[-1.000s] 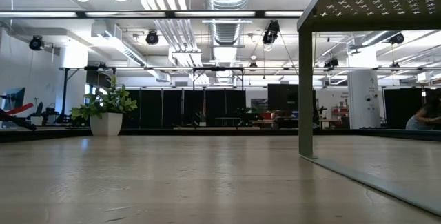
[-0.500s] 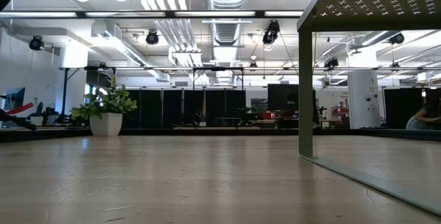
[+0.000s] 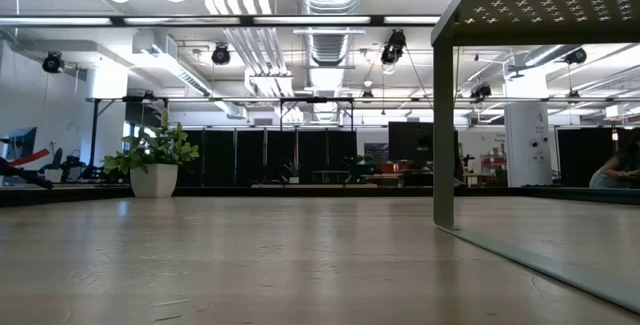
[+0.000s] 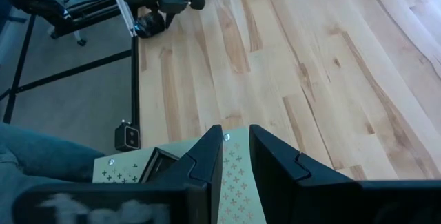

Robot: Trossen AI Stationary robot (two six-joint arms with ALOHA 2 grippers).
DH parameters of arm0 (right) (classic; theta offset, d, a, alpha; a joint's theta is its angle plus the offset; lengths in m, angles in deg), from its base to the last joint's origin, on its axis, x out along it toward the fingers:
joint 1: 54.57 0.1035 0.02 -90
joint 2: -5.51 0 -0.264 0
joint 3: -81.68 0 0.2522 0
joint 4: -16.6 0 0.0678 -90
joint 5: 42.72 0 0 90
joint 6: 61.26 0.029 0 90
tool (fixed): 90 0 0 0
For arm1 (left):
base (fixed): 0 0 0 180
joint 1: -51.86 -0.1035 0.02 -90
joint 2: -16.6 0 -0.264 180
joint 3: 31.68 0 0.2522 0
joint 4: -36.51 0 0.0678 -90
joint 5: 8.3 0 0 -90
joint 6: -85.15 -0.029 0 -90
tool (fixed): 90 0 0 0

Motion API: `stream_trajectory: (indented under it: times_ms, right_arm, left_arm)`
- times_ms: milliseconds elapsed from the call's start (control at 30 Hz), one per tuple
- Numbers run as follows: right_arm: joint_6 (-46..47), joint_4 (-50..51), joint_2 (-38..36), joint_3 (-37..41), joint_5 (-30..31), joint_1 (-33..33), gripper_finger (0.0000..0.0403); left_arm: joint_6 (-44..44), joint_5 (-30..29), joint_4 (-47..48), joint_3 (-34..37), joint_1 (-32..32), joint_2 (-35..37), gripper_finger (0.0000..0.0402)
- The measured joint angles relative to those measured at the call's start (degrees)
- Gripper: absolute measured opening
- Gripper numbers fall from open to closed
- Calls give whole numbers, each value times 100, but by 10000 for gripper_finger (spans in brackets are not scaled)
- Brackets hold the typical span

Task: Pick & Place Mini shaped plates
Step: Stack the leaf-shaped plate on the leaf-shaped plates on the shelf

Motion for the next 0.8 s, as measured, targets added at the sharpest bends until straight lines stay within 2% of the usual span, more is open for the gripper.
stream_trajectory:
  times_ms: [433, 567, 733, 800]
  right_arm:
    - [-6, 0, 0, 0, 1, 0, 68]
    - [-6, 0, 2, 0, 3, 0, 68]
    - [1, 0, 2, 0, 3, 0, 68]
    - [13, 0, 2, 0, 3, 0, 68]
  left_arm:
    - [166, 9, -277, 0, 151, -288, 95]
    - [111, 9, -228, 0, 151, -288, 67]
    - [66, 17, -229, 0, 151, -288, 11]
    - [88, 17, -228, 0, 150, -288, 5]
